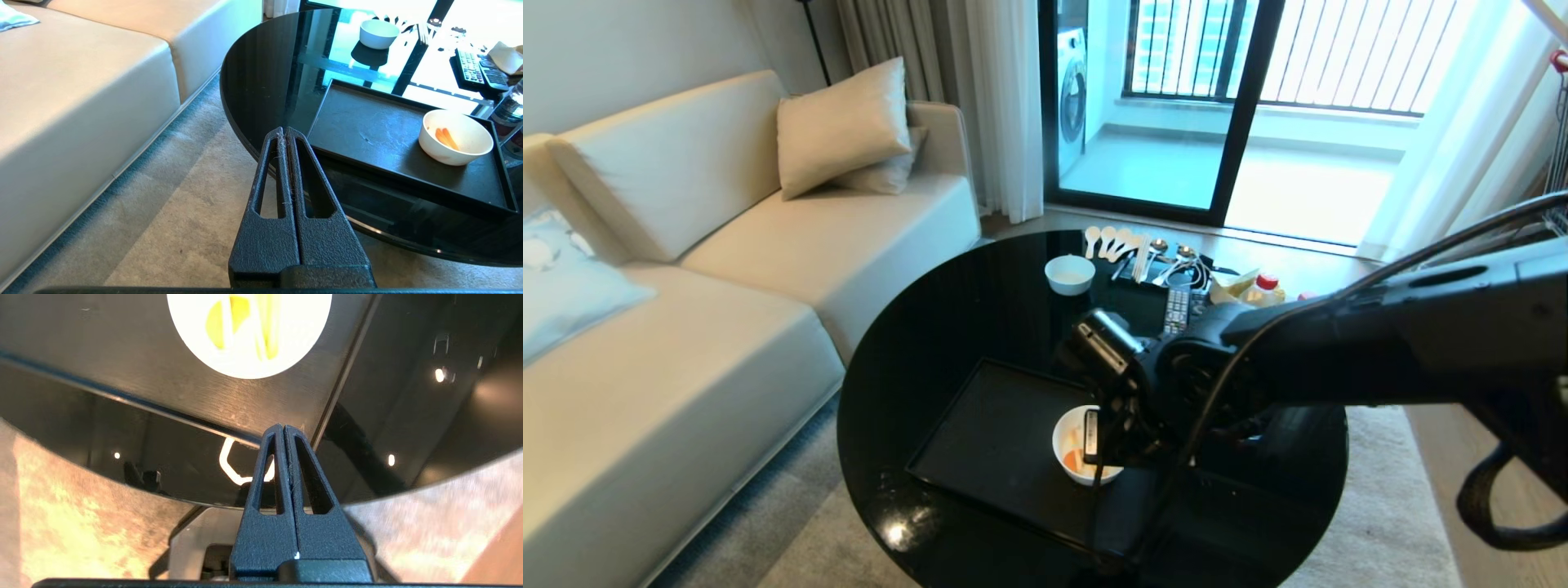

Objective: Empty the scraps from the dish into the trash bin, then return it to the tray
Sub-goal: Pick up the bowl with leftover food

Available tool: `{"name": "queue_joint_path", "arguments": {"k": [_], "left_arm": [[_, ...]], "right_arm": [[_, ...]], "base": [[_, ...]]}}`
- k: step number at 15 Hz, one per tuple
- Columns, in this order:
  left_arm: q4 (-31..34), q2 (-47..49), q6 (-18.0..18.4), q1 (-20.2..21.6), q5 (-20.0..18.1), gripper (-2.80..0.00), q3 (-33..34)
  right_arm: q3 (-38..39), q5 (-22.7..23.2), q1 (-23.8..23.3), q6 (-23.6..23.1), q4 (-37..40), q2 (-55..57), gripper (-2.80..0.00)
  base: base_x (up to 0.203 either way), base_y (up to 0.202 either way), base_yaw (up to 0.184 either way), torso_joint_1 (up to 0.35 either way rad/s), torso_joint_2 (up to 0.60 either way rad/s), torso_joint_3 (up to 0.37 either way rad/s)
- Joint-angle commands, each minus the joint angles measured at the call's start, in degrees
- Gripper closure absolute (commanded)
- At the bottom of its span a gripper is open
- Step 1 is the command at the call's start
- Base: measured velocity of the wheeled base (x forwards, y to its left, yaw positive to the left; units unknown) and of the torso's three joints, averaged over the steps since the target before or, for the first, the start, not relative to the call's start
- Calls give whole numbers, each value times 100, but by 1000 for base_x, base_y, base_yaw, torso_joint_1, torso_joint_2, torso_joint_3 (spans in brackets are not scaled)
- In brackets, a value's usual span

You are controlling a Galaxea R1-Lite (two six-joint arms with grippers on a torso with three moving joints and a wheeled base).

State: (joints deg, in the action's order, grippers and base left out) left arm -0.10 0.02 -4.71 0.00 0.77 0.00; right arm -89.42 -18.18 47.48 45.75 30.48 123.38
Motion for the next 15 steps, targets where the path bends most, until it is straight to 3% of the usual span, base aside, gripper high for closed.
{"name": "queue_joint_path", "arguments": {"k": [1, 3, 4, 15], "left_arm": [[-8, -2, -4, 0, 2, 0, 0], [-8, -2, -4, 0, 2, 0, 0], [-3, -2, -4, 0, 2, 0, 0], [1, -2, -4, 0, 2, 0, 0]], "right_arm": [[-445, -59, 49, 281, 317, 378, 0], [-618, -117, 42, 381, 353, 514, 0], [-637, -198, 33, 382, 354, 567, -280], [-1130, -517, -394, 479, 269, 1061, -280]], "base": [[0, 0, 0, 0, 0, 0], [0, 0, 0, 0, 0, 0], [0, 0, 0, 0, 0, 0], [0, 0, 0, 0, 0, 0]]}}
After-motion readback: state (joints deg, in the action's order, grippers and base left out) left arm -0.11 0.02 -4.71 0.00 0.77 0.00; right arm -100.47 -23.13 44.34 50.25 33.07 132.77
